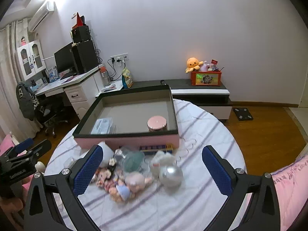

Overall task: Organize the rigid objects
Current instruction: 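Grasp the clear glass bottle with the left tool while the right tool grasps the white rabbit figure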

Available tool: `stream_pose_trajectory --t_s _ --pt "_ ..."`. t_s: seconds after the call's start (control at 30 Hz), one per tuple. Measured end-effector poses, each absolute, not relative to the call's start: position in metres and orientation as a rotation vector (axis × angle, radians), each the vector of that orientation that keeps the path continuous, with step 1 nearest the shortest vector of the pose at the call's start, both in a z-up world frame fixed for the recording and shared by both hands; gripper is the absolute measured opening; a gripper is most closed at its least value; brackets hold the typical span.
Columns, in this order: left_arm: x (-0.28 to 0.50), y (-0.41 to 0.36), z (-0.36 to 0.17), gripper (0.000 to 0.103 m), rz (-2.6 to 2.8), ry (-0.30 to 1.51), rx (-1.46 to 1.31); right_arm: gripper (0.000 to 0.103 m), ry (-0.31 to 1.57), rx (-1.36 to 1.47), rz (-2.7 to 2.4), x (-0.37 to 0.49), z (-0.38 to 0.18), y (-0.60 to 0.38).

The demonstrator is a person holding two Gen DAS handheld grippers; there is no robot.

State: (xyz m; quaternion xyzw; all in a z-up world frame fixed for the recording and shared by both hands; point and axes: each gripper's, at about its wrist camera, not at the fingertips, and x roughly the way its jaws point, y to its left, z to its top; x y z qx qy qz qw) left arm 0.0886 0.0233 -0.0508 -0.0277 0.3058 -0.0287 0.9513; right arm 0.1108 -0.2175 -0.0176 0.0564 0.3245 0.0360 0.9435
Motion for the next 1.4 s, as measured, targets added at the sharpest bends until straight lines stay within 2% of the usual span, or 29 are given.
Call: stream_pose_trajectory --t_s 0.47,0.87,1.4 --pt "0.045 0.024 -0.070 0.103 -0.066 0.681 -0.079 0.103 0.680 0.070 0.080 0.069 -0.027 -0.209" --pt "0.073 0.023 -0.089 0.103 -0.044 0.733 -0.063 0.103 0.741 0.101 0.020 0.091 -0.051 -0.232" --pt "0.133 0.048 -0.148 0.103 0.027 0.864 -0.019 0.103 0.862 0.106 0.011 0.150 -0.099 -0.239"
